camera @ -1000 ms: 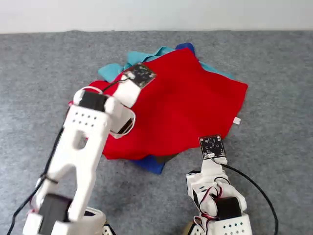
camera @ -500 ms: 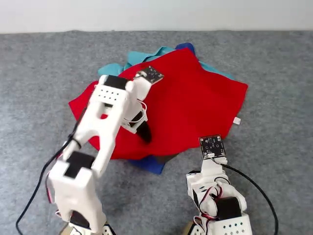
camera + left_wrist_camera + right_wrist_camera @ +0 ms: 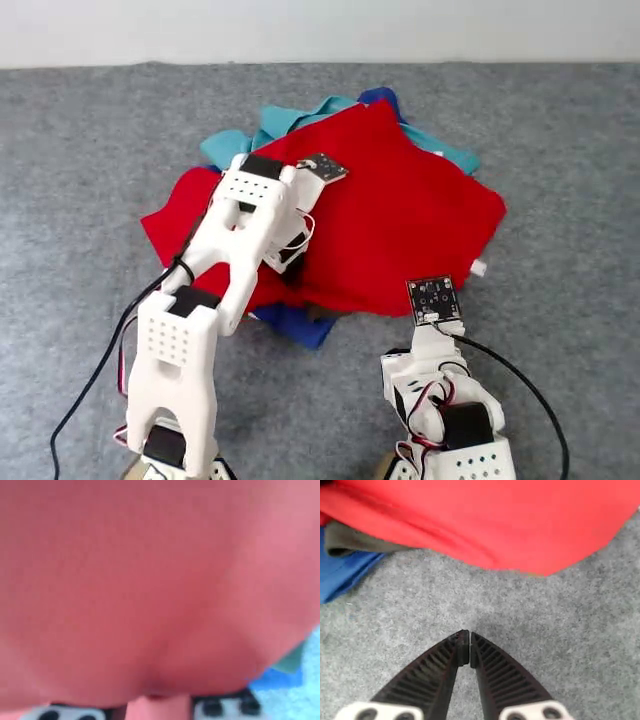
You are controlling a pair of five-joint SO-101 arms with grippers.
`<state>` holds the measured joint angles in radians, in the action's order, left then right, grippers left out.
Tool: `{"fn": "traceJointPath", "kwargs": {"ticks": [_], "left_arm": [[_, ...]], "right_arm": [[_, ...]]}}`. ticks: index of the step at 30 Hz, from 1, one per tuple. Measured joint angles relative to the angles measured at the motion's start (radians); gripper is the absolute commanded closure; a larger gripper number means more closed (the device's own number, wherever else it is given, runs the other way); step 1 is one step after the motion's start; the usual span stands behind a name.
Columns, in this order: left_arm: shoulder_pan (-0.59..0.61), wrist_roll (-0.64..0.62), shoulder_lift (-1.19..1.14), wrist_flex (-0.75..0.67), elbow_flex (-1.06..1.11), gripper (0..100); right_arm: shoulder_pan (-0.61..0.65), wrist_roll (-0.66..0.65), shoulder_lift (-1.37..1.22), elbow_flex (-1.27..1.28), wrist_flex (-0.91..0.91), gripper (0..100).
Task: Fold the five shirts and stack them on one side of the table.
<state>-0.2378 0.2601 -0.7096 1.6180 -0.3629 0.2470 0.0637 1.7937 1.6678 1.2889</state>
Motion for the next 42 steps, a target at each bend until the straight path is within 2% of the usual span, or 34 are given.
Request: {"fn": "traceJointPath", "kwargs": {"ticks": [6, 15, 26, 32, 37, 42], "left_arm": [[0.008, -0.026, 0.098, 0.086, -0.032, 99], [0.152, -0.150, 0.542, 0.097, -0.032, 99], [0.572, -0.180, 0.884, 0.100, -0.035, 99], [0.829, -0.118, 0.977, 0.098, -0.035, 99], [1.048, -0.075, 1.030, 0.017, -0.035, 99], [1.148, -0.038, 1.040, -0.049, -0.035, 99]], "right_arm": [[0.000, 0.000, 0.000, 0.000, 0.000, 98.8], [0.000, 0.000, 0.000, 0.000, 0.000, 98.8], [0.000, 0.000, 0.000, 0.000, 0.000, 98.8], [0.000, 0.000, 0.000, 0.000, 0.000, 98.8], [0.000, 0.000, 0.000, 0.000, 0.000, 98.8], [0.000, 0.000, 0.000, 0.000, 0.000, 98.8]]}}
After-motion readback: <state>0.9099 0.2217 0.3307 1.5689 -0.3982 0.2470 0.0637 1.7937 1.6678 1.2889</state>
